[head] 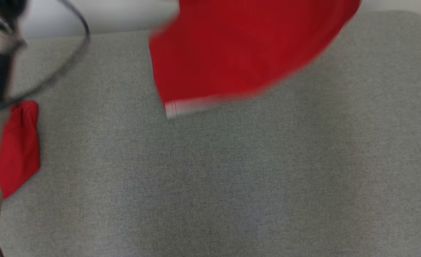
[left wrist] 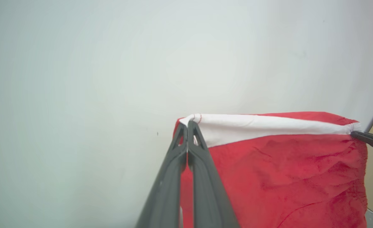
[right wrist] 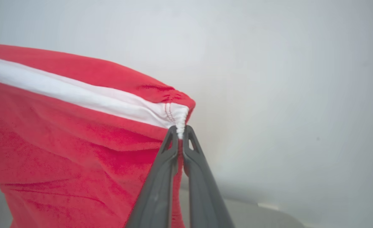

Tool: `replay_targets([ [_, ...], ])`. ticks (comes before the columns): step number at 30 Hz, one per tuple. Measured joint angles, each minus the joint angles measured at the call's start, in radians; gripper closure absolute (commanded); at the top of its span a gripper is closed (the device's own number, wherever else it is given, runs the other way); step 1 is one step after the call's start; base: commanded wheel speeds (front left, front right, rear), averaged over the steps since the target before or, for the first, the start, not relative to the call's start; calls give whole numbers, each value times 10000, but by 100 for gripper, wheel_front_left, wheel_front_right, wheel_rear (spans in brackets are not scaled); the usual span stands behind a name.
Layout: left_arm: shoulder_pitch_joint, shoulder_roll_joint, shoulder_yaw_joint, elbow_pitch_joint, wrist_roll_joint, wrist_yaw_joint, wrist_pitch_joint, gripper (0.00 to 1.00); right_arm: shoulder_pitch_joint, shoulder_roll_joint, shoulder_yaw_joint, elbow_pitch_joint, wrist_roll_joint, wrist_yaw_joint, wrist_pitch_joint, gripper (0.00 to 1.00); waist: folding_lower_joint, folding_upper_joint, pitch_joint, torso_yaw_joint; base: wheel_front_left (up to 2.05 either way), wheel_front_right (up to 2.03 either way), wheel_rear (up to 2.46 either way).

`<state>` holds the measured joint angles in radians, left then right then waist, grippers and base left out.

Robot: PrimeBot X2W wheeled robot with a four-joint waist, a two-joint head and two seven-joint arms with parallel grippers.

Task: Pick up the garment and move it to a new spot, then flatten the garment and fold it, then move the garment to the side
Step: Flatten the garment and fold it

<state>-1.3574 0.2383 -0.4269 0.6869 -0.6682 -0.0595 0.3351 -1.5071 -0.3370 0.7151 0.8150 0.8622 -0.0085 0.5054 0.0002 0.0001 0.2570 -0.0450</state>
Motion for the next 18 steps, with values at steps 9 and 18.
replay_targets([
  [9, 1708, -215, 499, -1511, 472, 343, -3415, 100, 1579, -96, -407, -1856, -924, 874, -5323, 100, 1, 0, 1208, 123, 0, 0, 0],
  [18, 6353, 146, -940, -1189, 502, -297, -4061, 100, 7083, -420, 305, -1862, -127, 1277, -7093, 100, -3, 1, 888, 322, 0, 0, 0],
])
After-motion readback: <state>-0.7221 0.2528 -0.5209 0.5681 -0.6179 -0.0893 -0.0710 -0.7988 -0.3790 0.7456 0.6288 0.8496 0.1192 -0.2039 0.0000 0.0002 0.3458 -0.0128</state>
